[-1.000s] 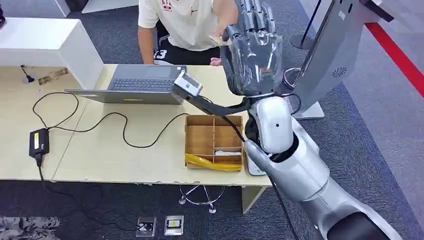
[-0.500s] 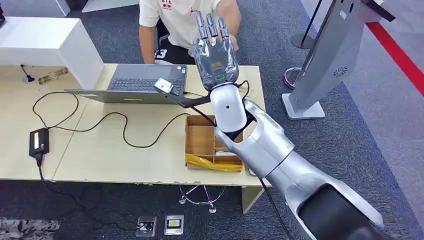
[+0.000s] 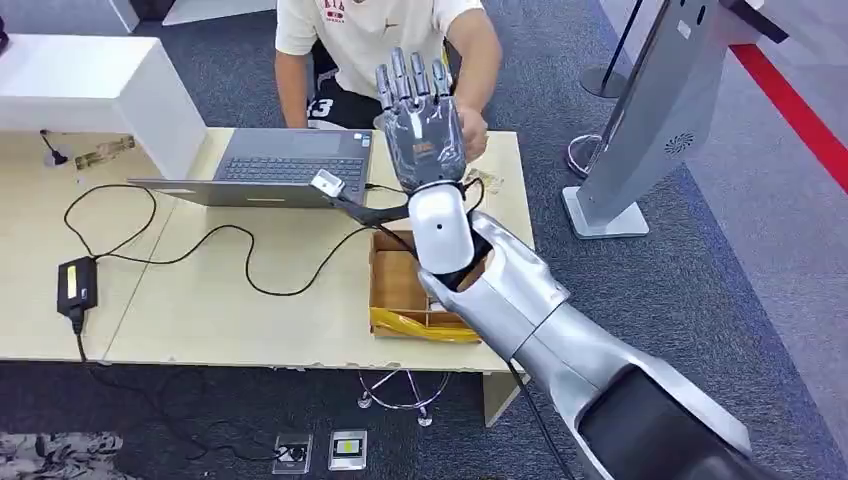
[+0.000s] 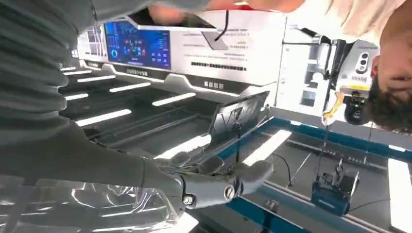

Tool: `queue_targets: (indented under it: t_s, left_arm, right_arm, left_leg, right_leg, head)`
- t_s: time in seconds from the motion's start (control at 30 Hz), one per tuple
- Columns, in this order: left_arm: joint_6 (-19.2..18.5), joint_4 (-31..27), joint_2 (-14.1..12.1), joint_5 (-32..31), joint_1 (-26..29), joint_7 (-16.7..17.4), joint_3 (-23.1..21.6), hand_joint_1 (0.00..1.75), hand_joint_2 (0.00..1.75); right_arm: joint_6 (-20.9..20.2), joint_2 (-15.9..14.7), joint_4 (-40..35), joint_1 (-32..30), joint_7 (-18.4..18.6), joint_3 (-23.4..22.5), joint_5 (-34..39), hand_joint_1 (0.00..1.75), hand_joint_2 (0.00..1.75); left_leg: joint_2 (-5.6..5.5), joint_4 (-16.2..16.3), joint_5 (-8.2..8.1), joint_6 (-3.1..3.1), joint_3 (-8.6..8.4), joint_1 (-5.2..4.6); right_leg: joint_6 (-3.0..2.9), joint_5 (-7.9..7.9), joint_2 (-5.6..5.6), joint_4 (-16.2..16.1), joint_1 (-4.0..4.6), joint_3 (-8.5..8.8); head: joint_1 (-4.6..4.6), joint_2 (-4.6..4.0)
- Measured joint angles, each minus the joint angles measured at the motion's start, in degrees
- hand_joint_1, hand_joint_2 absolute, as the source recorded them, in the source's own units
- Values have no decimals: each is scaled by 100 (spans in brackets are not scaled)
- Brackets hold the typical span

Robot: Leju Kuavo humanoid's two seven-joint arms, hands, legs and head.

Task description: Pass the card to the sensor for recognition and then transmit it.

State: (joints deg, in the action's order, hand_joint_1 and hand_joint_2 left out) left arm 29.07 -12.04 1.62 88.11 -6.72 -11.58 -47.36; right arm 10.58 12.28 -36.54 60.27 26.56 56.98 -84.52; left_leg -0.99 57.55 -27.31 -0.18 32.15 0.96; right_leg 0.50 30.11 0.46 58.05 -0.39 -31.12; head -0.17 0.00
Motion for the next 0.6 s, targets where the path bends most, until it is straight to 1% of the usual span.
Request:
queue_targets:
  t_s: [0.07, 0.17, 0.2, 0.3, 0.4, 0.5, 0.6]
  left_arm:
    - [-31, 0, 2, 28, 1, 0, 48, 0, 175]
    - [-26, 0, 13, 35, 4, 0, 59, 0, 175]
    - [-4, 0, 20, 42, 7, 0, 81, 0, 175]
    - [94, 0, 50, 61, 19, 0, 126, 0, 175]
    - [160, 0, 77, 57, 29, 0, 188, 0, 175]
    - [157, 0, 79, 33, 41, -33, 192, 0, 175]
    - [109, 0, 76, -28, 57, -166, 201, 0, 175]
  right_arm:
    - [85, -20, 28, -21, 0, -15, 2, 0, 175]
    - [105, -127, 31, -130, 37, -88, -70, 0, 175]
    - [107, -206, 9, -204, 79, -147, -88, 0, 175]
    - [238, -455, -160, -481, 374, -420, 62, 0, 175]
    - [498, -794, -398, -791, 579, -860, 339, 0, 175]
    - [629, -1157, -753, -1202, 599, -1273, 433, 0, 175]
    - [634, -1640, -1500, -1721, 595, -1777, 389, 0, 175]
  left_leg:
    - [5, 0, 0, 0, -2, 0]
    - [4, 1, 0, 0, -3, 0]
    - [4, 1, 0, 0, -6, 0]
    - [5, 2, -1, 1, -6, -3]
    - [6, 4, -2, 3, -11, -4]
    - [7, 6, -3, 4, -17, -5]
    - [0, 7, -3, 4, -10, -5]
  right_leg:
    - [0, 0, 2, -1, 0, -1]
    - [0, 0, 1, -2, 0, 1]
    - [0, 0, 1, -2, -1, -1]
    - [1, -1, 2, -4, -4, 2]
    - [2, -2, 0, -6, -6, 5]
    - [3, -2, -1, -7, -6, 8]
    - [3, -2, -6, -7, -7, 6]
  head:
    - [2, 0]
    - [0, 0]
    - [4, -2]
    - [2, 0]
    - [0, -2]
    - [0, 0]
    - [4, -2]
